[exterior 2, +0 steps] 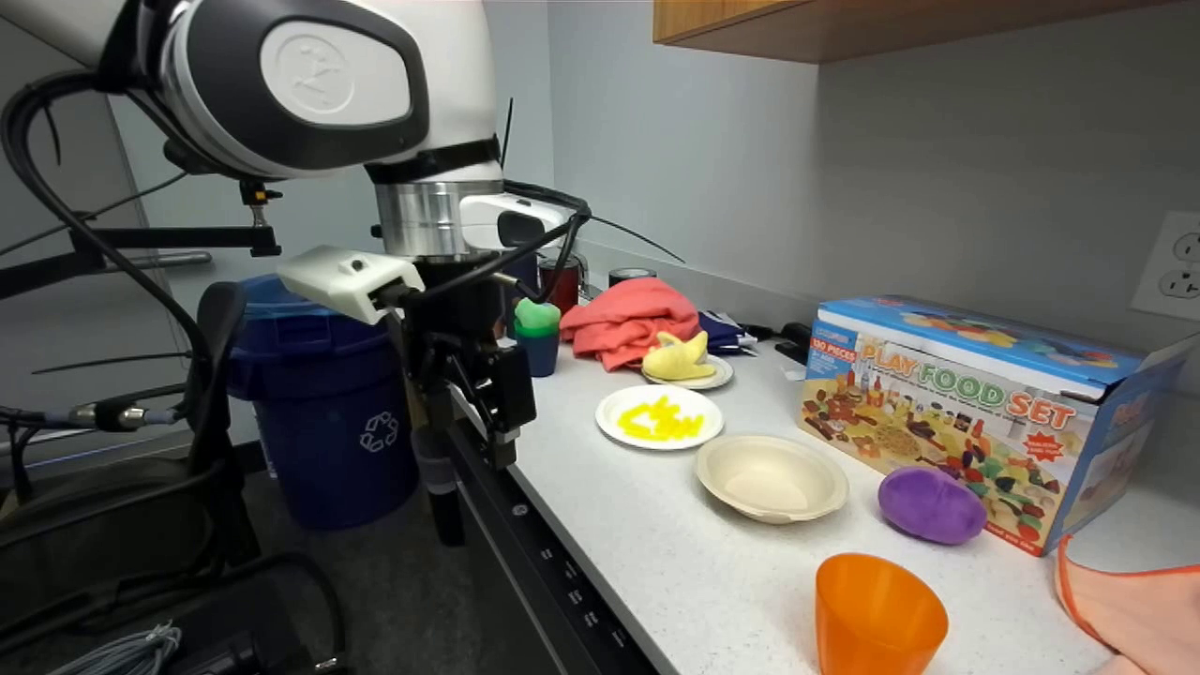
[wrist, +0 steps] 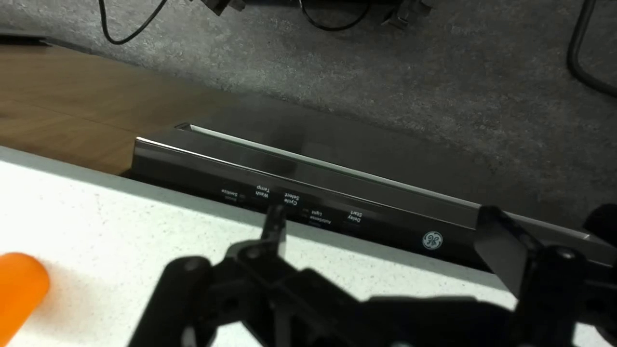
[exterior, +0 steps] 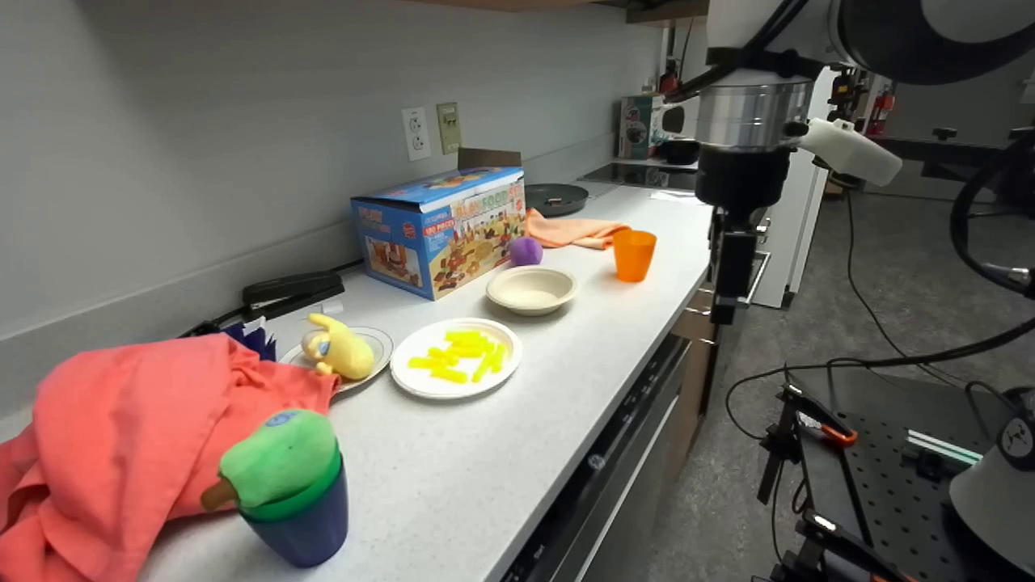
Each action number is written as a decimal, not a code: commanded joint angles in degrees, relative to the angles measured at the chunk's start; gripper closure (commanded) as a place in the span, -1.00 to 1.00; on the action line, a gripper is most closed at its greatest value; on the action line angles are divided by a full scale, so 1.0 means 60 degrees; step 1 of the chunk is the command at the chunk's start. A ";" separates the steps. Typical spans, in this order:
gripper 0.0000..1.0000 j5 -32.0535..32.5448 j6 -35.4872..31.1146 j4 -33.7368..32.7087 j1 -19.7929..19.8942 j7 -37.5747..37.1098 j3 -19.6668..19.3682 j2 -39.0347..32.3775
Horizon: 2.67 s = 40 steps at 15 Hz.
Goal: Put the purple plush toy on the plate to the left
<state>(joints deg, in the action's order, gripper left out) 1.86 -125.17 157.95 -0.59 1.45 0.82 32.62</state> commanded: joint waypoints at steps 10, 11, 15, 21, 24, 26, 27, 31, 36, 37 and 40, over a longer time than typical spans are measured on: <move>-1.00 0.1531 -0.1021 -0.3066 0.1201 -0.2204 -0.0006 -0.3572; -1.00 0.1704 -0.1169 -0.3388 0.1290 -0.2435 -0.0064 -0.3881; -1.00 0.2173 -0.2332 -0.4584 0.1521 -0.3322 -0.0436 -0.5101; -1.00 0.2354 -0.3512 -0.5991 0.1644 -0.4555 -0.1393 -0.6408; -1.00 0.2184 -0.3669 -0.6571 0.1553 -0.5180 -0.1785 -0.7037; -1.00 0.2142 -0.3654 -0.6823 0.1448 -0.5439 -0.1948 -0.7313; -1.00 0.2208 -0.3599 -0.6906 0.1376 -0.5565 -0.2010 -0.7379; -1.00 0.2027 -0.3563 -0.6506 0.1388 -0.5123 -0.2036 -0.7125; -1.00 0.2028 -0.3562 -0.6507 0.1388 -0.5124 -0.2038 -0.7114; -1.00 0.2028 -0.3562 -0.6507 0.1388 -0.5124 -0.2038 -0.7113; -1.00 0.2044 -0.3627 -0.6621 0.1397 -0.5285 -0.2082 -0.7234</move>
<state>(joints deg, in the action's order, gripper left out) 14.55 -146.58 119.01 8.87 -29.78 -10.21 -10.01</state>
